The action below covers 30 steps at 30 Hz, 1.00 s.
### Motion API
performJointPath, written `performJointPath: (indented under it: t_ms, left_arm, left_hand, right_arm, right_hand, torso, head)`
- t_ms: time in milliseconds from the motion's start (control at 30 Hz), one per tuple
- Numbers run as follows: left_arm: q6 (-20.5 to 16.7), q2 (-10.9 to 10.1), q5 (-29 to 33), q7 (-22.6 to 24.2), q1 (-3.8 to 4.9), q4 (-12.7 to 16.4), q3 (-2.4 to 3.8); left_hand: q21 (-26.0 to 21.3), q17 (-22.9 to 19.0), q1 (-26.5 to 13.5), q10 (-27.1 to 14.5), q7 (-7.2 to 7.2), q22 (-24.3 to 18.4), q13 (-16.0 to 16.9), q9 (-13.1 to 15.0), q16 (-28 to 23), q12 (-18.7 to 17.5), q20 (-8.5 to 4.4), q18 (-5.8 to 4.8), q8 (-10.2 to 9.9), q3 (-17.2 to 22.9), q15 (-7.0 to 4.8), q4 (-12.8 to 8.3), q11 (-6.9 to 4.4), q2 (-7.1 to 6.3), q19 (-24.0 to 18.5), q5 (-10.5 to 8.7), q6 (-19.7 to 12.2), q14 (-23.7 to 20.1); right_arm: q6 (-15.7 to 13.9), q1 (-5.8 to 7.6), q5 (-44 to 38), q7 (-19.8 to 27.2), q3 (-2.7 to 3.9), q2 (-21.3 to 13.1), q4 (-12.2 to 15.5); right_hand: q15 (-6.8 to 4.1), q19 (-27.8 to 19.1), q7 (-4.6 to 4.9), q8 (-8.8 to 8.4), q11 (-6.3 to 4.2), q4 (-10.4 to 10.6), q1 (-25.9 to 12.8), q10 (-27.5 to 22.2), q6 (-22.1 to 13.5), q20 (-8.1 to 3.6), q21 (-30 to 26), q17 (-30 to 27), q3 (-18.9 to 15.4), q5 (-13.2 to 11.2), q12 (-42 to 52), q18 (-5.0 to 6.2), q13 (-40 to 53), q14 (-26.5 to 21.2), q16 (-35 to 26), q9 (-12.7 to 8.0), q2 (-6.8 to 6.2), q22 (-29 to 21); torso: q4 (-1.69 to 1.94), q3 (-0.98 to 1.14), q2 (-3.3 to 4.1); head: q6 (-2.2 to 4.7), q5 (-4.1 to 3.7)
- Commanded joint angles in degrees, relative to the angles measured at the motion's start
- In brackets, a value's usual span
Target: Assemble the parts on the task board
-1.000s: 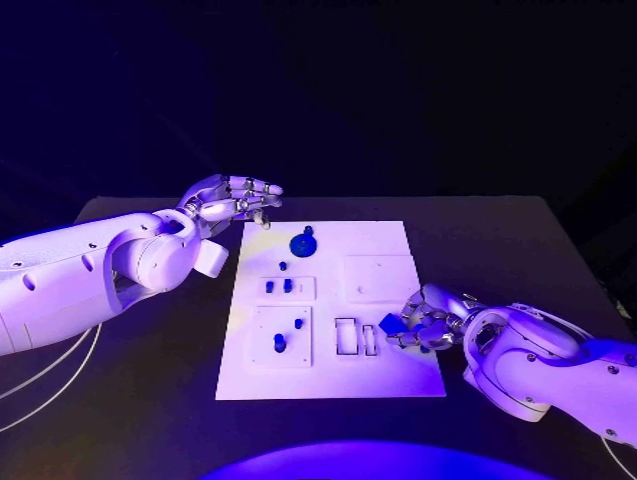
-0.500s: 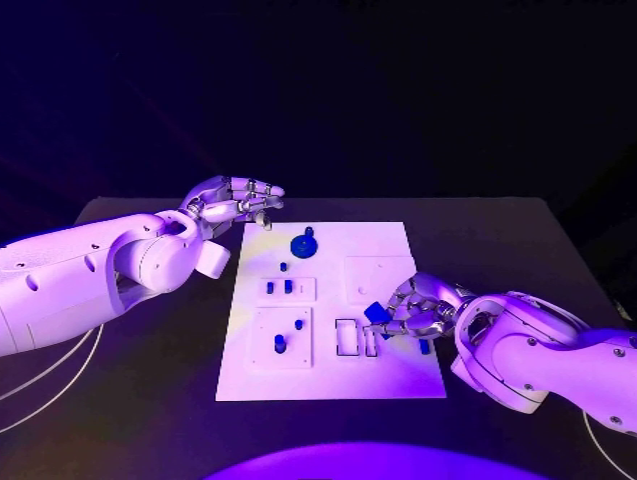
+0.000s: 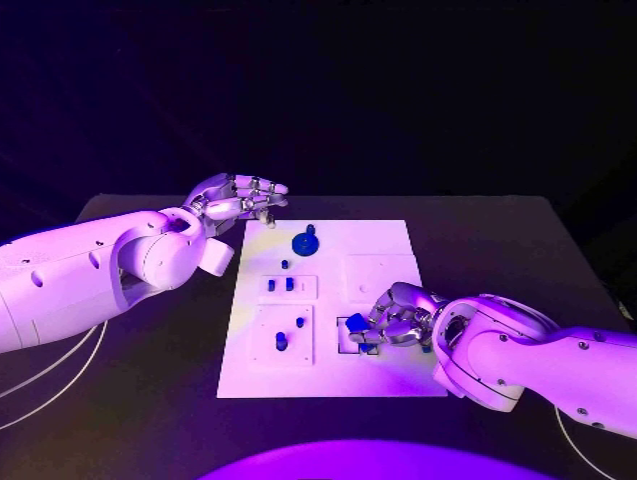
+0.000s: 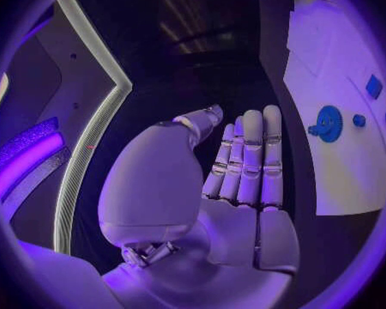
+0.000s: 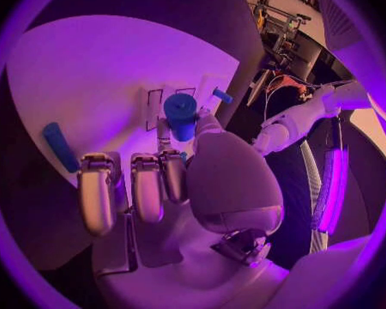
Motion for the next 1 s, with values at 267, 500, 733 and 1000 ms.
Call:
performJointPath:
  t_ms: [267, 500, 733, 1000]
  left_arm:
    - [1.27, -0.02, 1.3, -0.02, 0.06, 0.18, 0.04]
    - [1.44, -0.14, 1.49, -0.17, 0.06, 0.25, 0.04]
    - [1.46, -0.25, 1.69, -0.3, 0.07, 0.3, 0.04]
    - [1.4, -0.3, 1.79, -0.41, 0.07, 0.31, 0.04]
  left_hand:
    - [-0.35, -0.11, -0.33, -0.5, -0.05, -0.19, 0.05, -0.11, -0.15, 0.53, -0.03, 0.86, 0.27, 0.22, 0.08, 0.32, -0.09, 0.11, 0.49, 0.16, -0.49, -0.27]
    - [-0.45, -0.12, -0.53, -0.56, -0.03, -0.26, 0.04, -0.13, -0.14, 0.6, 0.0, 0.84, 0.3, 0.17, 0.11, 0.52, -0.07, 0.14, 0.52, 0.15, -0.52, -0.28]
    - [-0.74, -0.13, -1.09, -0.7, -0.02, -0.47, 0.02, -0.15, -0.09, 0.78, 0.07, 0.83, 0.38, 0.1, 0.18, 1.11, -0.04, 0.34, 0.59, 0.15, -0.56, -0.29]
    - [-0.94, -0.13, -1.39, -0.8, -0.01, -0.62, 0.01, -0.17, -0.05, 0.9, 0.11, 0.84, 0.42, 0.09, 0.21, 1.47, -0.03, 0.49, 0.65, 0.14, -0.62, -0.29]
  right_arm:
    - [0.89, -0.34, -0.4, 0.02, 0.02, 1.8, -1.25]
    - [1.72, -0.51, -2.98, -1.0, 0.02, 2.77, -2.26]
    - [1.19, -0.66, -6.8, -2.22, 0.01, 3.29, -3.0]
    - [0.37, -0.83, -9.84, -2.74, 0.01, 3.55, -3.29]
  right_hand:
    - [-0.55, 4.97, -1.5, 0.59, -0.42, -0.05, -2.87, 0.84, 1.7, -0.42, -0.13, 8.65, -1.39, 1.75, 0.2, -1.04, 7.59, 4.76, 0.13, 1.01, 0.2, 14.2]
    - [-0.57, 4.88, -1.54, 0.94, -0.44, -0.05, -4.4, 0.86, 1.69, -0.43, -0.41, 8.53, -2.92, 0.13, 0.19, -0.99, 7.71, 4.73, 0.07, 1.34, 0.26, 14.13]
    - [-0.58, 4.79, -1.56, 1.47, -0.45, -0.04, -6.65, 0.79, 1.65, -0.42, -0.68, 8.41, -5.6, -3.23, 0.01, -0.93, 7.73, 4.7, 0.0, 1.83, 0.1, 14.05]
    - [-0.59, 4.77, -1.57, 2.27, -0.44, 0.32, -16.19, 0.66, 1.22, -0.43, -0.75, 8.47, -6.62, -12.53, -0.43, -0.92, 7.71, 4.71, -0.02, 2.65, -4.07, 14.04]
  torso:
    - [0.02, 0.03, 0.03]
    - [-0.01, 0.03, 0.02]
    - [-0.11, 0.05, 0.03]
    - [-0.1, 0.11, 0.02]
  head:
    - [-0.08, 0.2]
    - [-0.3, 0.43]
    - [-0.28, 0.69]
    - [-0.19, 0.69]
